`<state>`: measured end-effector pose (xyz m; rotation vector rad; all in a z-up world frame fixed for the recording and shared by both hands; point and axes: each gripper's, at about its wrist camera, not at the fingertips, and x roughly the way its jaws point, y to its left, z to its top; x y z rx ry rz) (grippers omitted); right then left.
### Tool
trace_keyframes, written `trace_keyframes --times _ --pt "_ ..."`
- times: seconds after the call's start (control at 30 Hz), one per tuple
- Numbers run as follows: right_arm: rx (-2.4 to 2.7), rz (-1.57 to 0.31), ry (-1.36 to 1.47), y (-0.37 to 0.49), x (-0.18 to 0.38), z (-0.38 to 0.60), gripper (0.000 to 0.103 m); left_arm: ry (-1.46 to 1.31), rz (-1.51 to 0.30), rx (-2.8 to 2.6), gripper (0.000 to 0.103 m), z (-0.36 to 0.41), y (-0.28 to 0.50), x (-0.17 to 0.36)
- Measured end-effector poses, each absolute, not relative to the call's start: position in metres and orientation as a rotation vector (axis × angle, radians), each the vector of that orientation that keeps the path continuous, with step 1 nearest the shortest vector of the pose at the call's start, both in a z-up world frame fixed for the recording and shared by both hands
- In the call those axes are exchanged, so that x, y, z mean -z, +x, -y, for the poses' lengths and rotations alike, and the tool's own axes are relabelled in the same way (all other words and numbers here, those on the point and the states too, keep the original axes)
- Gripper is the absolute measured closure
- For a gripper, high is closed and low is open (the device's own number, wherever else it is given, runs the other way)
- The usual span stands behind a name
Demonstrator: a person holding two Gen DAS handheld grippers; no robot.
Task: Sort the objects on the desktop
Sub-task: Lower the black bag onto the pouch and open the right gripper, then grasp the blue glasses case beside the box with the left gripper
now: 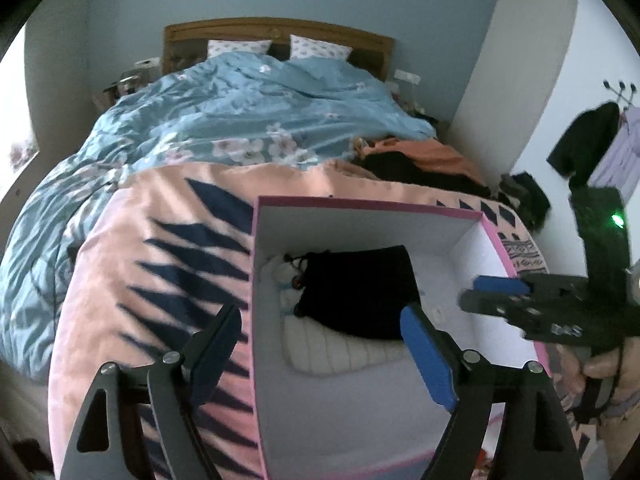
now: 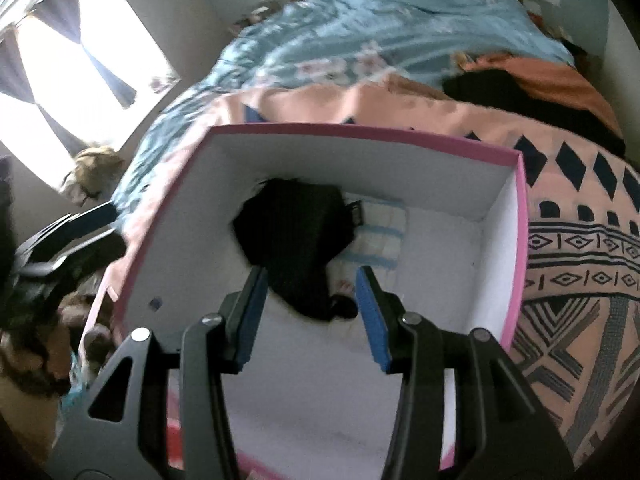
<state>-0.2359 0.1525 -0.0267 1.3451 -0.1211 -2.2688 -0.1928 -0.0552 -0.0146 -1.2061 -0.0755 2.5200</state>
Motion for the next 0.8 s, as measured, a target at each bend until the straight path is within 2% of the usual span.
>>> trace_keyframes --times 0.23,0.37,0.8 --pt "2.118 0.172 1.202 -0.158 -0.002 -0.158 0.053 -1.213 0.055 -2.584 0.013 0.073 -0.151 0.013" --pt "2.034 0.196 1.239 -0.127 0.010 -0.149 0.046 -1.225 0.060 -2.595 0.000 0.080 -0.131 0.025" --pt "1.981 0.238 1.596 -0.126 0.101 -0.117 0.046 -1.496 0.074 -2.444 0.000 0.077 -0.121 0.102"
